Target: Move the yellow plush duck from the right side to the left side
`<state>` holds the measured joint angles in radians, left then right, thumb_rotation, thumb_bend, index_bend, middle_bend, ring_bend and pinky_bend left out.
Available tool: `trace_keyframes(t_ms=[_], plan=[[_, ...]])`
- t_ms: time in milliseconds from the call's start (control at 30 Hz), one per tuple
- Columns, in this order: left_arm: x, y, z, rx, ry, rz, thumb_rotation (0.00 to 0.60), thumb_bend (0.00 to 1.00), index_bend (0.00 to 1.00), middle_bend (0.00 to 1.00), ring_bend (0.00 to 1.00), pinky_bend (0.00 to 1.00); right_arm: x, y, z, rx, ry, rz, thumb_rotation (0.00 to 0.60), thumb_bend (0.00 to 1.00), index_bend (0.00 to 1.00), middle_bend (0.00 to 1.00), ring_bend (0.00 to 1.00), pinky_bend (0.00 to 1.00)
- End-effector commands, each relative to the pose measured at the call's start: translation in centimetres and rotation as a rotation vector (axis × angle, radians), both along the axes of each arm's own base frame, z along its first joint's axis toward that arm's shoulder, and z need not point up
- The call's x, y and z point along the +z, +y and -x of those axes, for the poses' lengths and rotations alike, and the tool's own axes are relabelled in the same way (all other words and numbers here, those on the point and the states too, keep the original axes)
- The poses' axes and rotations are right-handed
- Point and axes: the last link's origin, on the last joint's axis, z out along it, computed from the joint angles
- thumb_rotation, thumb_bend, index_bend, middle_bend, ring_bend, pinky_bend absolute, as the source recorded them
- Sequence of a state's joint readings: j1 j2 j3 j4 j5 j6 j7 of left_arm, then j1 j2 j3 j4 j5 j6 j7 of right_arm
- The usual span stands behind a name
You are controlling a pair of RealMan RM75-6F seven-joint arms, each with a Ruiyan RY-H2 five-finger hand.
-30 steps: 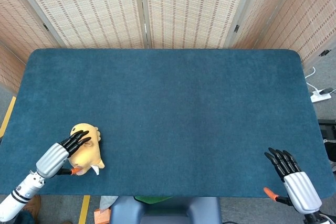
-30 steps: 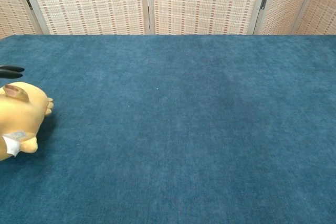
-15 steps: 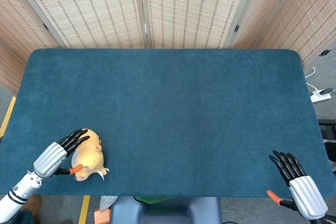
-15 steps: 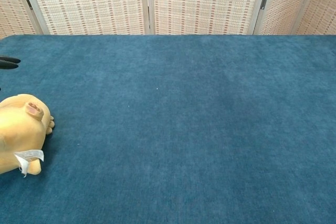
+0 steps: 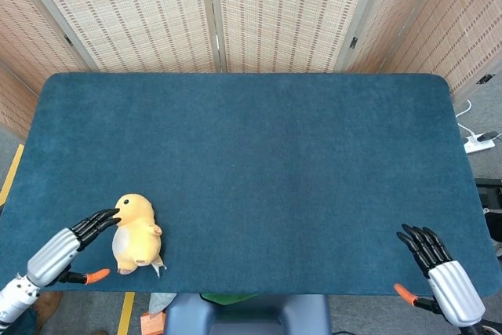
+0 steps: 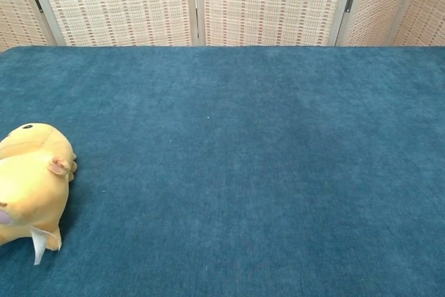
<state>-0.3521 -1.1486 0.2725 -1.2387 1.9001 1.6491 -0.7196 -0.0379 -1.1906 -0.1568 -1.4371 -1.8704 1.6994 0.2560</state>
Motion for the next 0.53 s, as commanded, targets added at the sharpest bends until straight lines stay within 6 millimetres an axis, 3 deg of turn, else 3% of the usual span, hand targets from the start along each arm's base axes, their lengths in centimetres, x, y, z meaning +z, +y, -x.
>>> trace_keyframes(t_ms=[33,133,267,533], plan=[[1.4,-0.9,1.6,0.062,0.096,-0.112,0.600,0.24,0.00,0.00,0.00,0.16,0.1,-0.2,-0.3,0.025,-0.009,0.008,0.600,0.17,0.00,0.00,0.00,0.00],[1.9,-2.2,4.0,0.188,0.207,-0.205,0.600,0.25,0.00,0.00,0.00,0.13,0.2,-0.6,-0.7,0.039,-0.015,0.031,0.600,0.17,0.00,0.00,0.00,0.00],[1.9,-4.3,5.5,0.351,0.291,-0.356,0.600,0.26,0.00,0.00,0.00,0.12,0.4,-1.0,-1.1,0.037,0.008,0.099,0.600,0.17,0.00,0.00,0.00,0.00],[2.6,-6.0,3.9,0.395,0.294,-0.468,0.600,0.26,0.00,0.00,0.00,0.11,0.4,-1.0,-0.8,-0.004,0.074,0.123,0.600,0.17,0.00,0.00,0.00,0.00]])
